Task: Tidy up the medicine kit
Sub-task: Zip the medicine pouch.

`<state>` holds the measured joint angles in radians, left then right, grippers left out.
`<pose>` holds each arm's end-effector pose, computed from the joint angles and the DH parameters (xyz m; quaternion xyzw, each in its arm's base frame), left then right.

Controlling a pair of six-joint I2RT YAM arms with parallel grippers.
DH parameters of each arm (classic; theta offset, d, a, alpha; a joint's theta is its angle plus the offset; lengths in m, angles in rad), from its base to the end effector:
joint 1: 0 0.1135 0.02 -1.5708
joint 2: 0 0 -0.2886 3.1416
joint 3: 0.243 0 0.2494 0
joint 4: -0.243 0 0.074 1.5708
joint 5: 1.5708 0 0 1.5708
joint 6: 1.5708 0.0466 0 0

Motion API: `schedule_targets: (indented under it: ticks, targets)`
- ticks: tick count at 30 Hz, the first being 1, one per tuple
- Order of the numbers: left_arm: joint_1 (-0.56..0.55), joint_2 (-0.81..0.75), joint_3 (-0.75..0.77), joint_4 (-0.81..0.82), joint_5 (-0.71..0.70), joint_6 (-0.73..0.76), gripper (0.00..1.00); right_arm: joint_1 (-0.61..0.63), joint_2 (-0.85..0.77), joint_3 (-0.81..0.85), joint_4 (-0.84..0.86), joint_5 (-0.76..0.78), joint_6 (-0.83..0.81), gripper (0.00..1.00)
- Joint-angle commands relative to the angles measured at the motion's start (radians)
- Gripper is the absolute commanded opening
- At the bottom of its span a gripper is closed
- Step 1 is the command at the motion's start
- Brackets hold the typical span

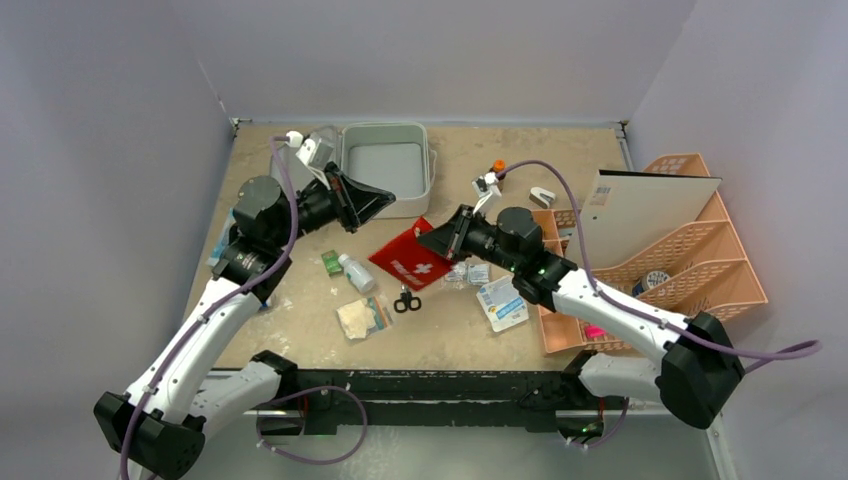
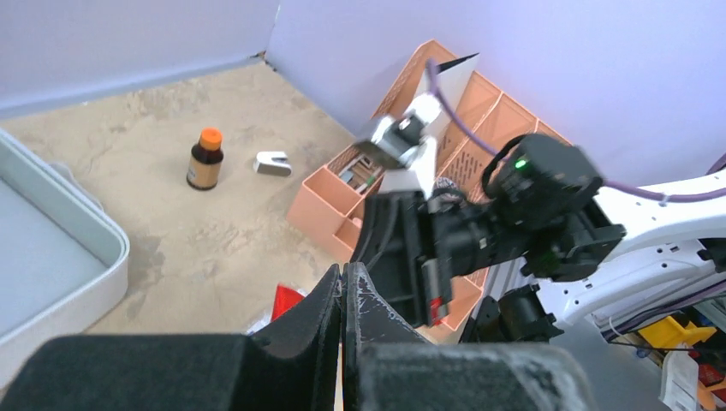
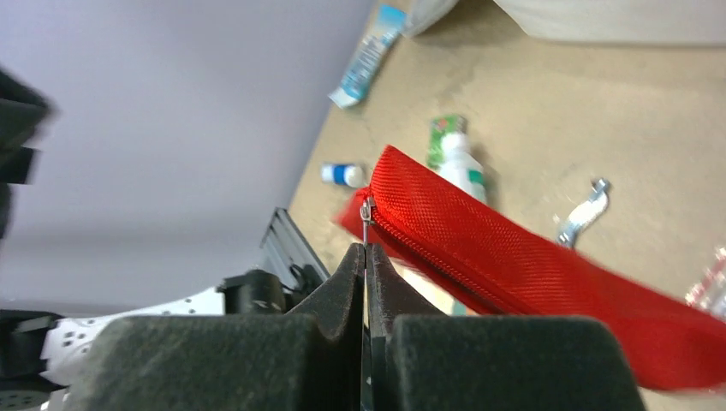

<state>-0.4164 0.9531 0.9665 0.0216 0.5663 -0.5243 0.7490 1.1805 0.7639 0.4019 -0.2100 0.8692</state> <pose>0.1795 -0.1067 0.4160 0.1647 0.6768 -0.4860 0.5278 0.1951 0.1946 0.3356 -0.0309 0.7115 0.5567 0.4277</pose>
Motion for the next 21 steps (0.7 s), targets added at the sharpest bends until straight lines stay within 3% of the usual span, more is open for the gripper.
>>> schedule_targets:
  ticks: [1,4,7,10,16,21]
  targets:
    - [0.004,-0.002,0.016,0.065,0.017,-0.016,0.00,-0.006,0.001,-0.005,0.039,-0.029,-0.009,0.00]
    - [0.004,0.023,0.076,-0.134,0.000,0.045,0.00,-0.008,-0.017,0.043,0.001,-0.035,-0.084,0.00]
    - [0.004,0.077,0.183,-0.332,-0.022,0.064,0.19,-0.007,-0.033,0.086,-0.023,-0.081,-0.189,0.00]
    - [0.004,0.149,0.288,-0.493,0.000,0.084,0.28,-0.008,-0.044,0.101,-0.026,-0.139,-0.286,0.00]
    - [0.004,0.163,0.311,-0.482,0.088,0.132,0.48,-0.007,-0.046,0.132,-0.047,-0.173,-0.363,0.00]
    - [0.004,0.228,0.361,-0.545,0.115,0.151,0.50,-0.007,-0.025,0.142,-0.010,-0.204,-0.370,0.00]
